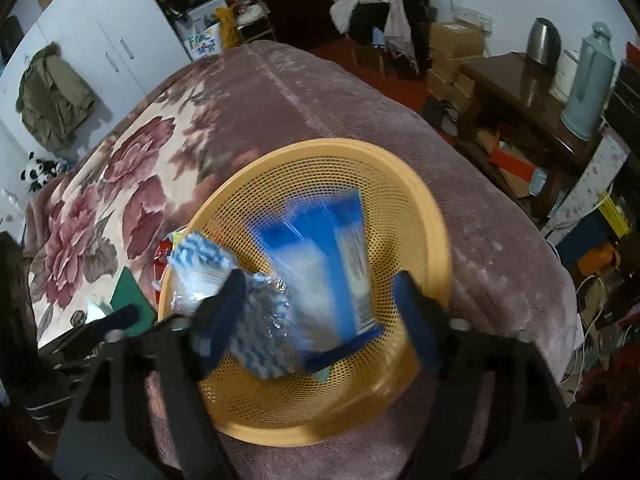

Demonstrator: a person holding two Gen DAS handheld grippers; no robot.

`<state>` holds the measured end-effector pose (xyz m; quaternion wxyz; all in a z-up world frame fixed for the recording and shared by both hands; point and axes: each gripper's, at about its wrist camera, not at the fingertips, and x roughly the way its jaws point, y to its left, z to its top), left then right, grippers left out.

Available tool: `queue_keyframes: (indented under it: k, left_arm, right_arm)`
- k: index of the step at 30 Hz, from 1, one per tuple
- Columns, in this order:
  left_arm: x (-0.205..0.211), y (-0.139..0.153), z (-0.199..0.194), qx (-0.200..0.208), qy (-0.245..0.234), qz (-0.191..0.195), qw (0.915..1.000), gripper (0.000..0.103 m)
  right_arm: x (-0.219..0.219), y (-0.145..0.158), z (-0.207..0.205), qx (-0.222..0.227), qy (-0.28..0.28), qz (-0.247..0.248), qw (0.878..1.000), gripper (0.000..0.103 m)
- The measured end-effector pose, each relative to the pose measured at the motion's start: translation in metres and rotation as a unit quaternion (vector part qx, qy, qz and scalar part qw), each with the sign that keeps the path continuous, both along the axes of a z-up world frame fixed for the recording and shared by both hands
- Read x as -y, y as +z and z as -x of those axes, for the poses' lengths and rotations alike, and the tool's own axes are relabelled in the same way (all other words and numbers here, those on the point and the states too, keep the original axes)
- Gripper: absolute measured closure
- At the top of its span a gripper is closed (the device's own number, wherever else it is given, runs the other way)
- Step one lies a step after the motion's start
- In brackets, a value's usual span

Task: Organize soft objects
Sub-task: 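Open both tools to drop the packet and wipe pack into the basket, then withdraw both open tools from the basket back over the blanket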

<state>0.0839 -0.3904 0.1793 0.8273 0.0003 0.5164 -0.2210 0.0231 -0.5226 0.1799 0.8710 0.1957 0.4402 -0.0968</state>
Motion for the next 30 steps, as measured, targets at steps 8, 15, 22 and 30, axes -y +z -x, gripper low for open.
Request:
queue_keyframes:
  k: [8, 15, 22, 30]
  left_arm:
    - [-0.036, 0.01, 0.012, 0.023, 0.044, -0.039, 0.998, 0.001]
    - [-0.067, 0.001, 0.019, 0.006, 0.069, -0.051, 0.9963, 0.001]
    - [-0.082, -0.004, 0.029, -0.005, 0.074, -0.056, 0.9957, 0.001]
    - [-0.107, -0.005, 0.033, -0.013, 0.093, -0.057, 0.994, 0.001]
  right_arm:
    - [-0.011, 0.002, 0.006, -0.021, -0.002, 0.026, 0.999, 0.0]
    - [-0.03, -0.006, 0.016, -0.041, 0.012, 0.042, 0.998, 0.0]
    - [-0.046, -0.009, 0.022, -0.054, 0.02, 0.046, 0.997, 0.0]
    - [-0.068, -0.008, 0.02, -0.062, 0.04, 0.057, 0.996, 0.0]
